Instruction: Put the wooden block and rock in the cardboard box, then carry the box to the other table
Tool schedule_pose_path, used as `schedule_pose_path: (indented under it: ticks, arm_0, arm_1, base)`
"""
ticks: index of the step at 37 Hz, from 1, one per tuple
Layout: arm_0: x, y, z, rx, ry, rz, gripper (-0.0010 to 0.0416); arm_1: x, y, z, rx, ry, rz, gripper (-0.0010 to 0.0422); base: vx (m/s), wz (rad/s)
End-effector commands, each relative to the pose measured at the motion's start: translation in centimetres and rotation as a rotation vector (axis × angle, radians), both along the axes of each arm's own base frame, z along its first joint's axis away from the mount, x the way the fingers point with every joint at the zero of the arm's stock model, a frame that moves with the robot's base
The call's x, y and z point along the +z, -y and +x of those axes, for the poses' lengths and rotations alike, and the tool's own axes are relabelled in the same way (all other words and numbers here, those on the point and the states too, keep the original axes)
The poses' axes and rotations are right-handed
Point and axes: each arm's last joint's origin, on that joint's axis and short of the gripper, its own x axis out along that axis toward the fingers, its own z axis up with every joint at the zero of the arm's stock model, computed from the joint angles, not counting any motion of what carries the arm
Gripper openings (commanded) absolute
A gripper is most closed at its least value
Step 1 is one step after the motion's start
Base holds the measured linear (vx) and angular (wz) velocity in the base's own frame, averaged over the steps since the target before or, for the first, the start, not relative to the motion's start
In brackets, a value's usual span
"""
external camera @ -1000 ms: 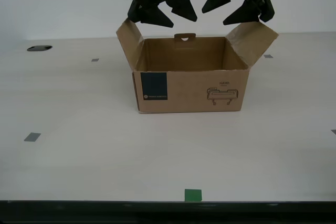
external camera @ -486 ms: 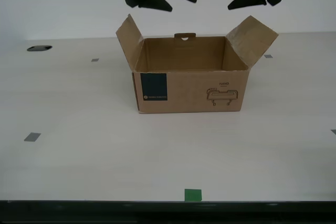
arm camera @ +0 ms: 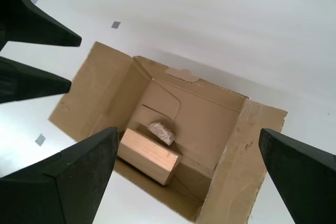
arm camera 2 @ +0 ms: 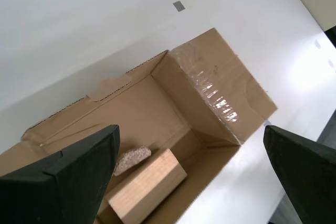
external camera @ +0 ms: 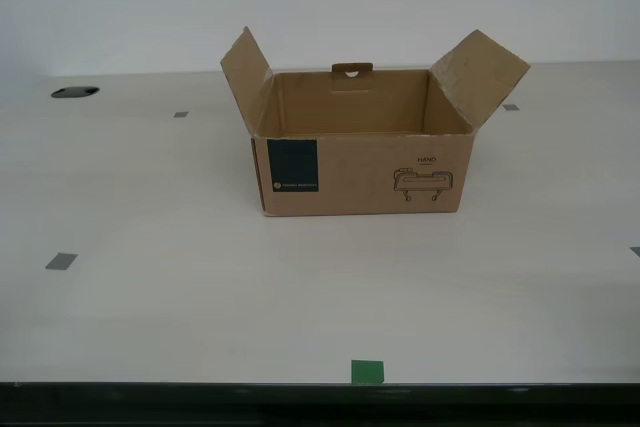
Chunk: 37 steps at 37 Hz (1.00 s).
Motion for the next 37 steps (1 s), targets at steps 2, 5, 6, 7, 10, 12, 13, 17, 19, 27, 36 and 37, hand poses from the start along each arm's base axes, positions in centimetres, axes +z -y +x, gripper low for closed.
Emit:
schedule_pose_path:
  ticks: [2,5,6,7,10,12,13,17,19,27,36,37]
  arm_0:
    - [2.0,0.3,-0.8,-0.009,-0.011,-0.016,0.0364]
    - [3.0,0.5,-1.1,-0.035,-0.007,-0.050,0.0362]
    - [3.2,0.6,-1.3,-0.044,-0.004,-0.063,0.0362]
    - [3.5,0.7,-1.4,-0.049,-0.003,-0.075,0.0362]
    - [3.9,1.0,-1.7,-0.051,-0.010,-0.094,0.0365]
    - [4.1,1.1,-1.9,-0.047,-0.018,-0.102,0.0368]
    - [4.2,1.2,-2.0,-0.046,-0.023,-0.107,0.0369]
    - [4.2,1.7,-2.3,-0.050,-0.057,-0.123,0.0371]
    - [4.0,2.0,-2.3,-0.059,-0.078,-0.132,0.0368]
    - [2.8,4.2,-1.8,-0.142,-0.147,-0.149,0.0341]
    - [0.4,6.9,-1.3,-0.218,-0.221,-0.167,0.0317]
    - [0.1,7.0,-1.2,-0.224,-0.232,-0.168,0.0317]
  arm_1:
    - [2.6,-0.8,-0.4,0.007,0.031,0.038,0.0373]
    - [4.1,-1.6,-0.4,0.038,0.078,0.090,0.0373]
    - [4.6,-2.0,-0.4,0.056,0.088,0.103,0.0373]
    - [4.9,-2.3,-0.3,0.074,0.094,0.113,0.0373]
    - [5.9,-3.5,-0.2,0.110,0.093,0.125,0.0373]
    - [6.5,-4.5,-0.1,0.133,0.083,0.131,0.0373]
    - [6.7,-5.0,-0.1,0.144,0.076,0.136,0.0373]
    - [7.1,-6.8,0.1,0.186,0.050,0.153,0.0373]
    - [7.0,-7.7,0.4,0.206,0.036,0.160,0.0373]
    - [6.2,-9.5,0.9,0.252,-0.022,0.190,0.0373]
    - [3.9,-9.4,1.3,0.213,-0.104,0.172,0.0373]
    - [3.5,-9.4,1.4,0.200,-0.116,0.155,0.0373]
  base:
    - [0.000,0.000]
    - [0.000,0.000]
    - [0.000,0.000]
    - [0.000,0.000]
    - [0.000,0.000]
    - [0.000,0.000]
    - [0.000,0.000]
    - [0.000,0.000]
    - [0.000,0.000]
    - [0.000,0.000]
    - [0.000,0.000]
    - [0.000,0.000]
